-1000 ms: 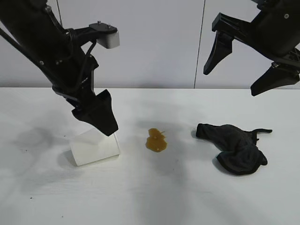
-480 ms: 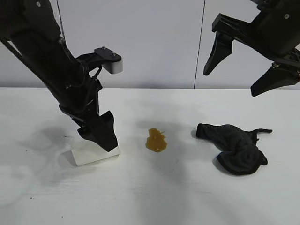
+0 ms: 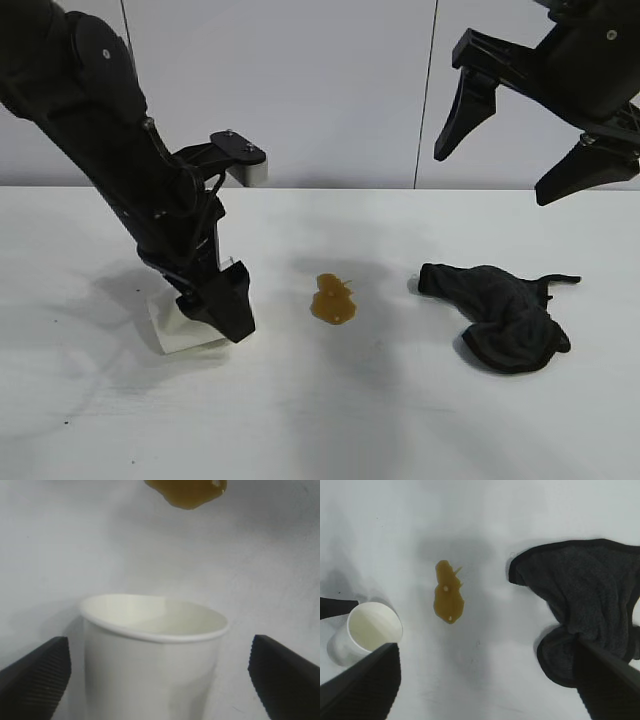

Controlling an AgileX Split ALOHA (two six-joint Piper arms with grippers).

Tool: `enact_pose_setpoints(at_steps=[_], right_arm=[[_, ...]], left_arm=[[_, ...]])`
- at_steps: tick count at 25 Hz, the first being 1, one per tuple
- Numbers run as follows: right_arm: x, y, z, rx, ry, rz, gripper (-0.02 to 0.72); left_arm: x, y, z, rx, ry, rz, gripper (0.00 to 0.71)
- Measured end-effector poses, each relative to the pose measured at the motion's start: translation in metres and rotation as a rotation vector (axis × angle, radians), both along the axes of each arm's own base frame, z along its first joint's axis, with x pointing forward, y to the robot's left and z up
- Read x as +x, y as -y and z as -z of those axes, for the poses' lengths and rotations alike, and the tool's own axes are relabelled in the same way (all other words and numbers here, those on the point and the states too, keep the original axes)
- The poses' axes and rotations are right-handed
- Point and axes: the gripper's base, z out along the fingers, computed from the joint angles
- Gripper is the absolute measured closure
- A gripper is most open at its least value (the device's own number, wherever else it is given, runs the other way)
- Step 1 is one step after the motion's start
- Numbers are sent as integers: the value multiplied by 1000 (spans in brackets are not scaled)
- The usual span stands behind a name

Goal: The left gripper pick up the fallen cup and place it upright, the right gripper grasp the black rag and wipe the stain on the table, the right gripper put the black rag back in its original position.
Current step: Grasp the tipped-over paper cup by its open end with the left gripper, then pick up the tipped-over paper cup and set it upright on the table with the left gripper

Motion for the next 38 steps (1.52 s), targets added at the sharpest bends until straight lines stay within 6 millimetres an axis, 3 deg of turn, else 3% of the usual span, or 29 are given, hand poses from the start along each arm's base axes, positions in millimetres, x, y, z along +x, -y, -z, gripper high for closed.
enact_pose_setpoints(at_steps=[3, 6, 8, 16, 25, 31, 38], right_arm=[[0, 0, 0, 0, 0, 0, 64], [0, 0, 0, 0, 0, 0, 64], [0, 0, 0, 0, 0, 0, 64], [0, 0, 0, 0, 1, 0, 64], [0, 0, 0, -6, 2, -2, 64], [0, 0, 0, -8, 2, -3, 64], [0, 1, 0, -9, 2, -4, 64]], left_arm=[[0, 0, 5, 6, -11, 0, 40], [0, 0, 5, 5, -10, 1, 161], [0, 0, 5, 6, -9, 3, 203], [-1, 3, 1, -3, 5, 25, 227], [-1, 8, -52, -237, 139, 128, 228], [7, -24, -56, -478, 114, 122, 231], [5, -65, -58, -808, 293, 165, 231]])
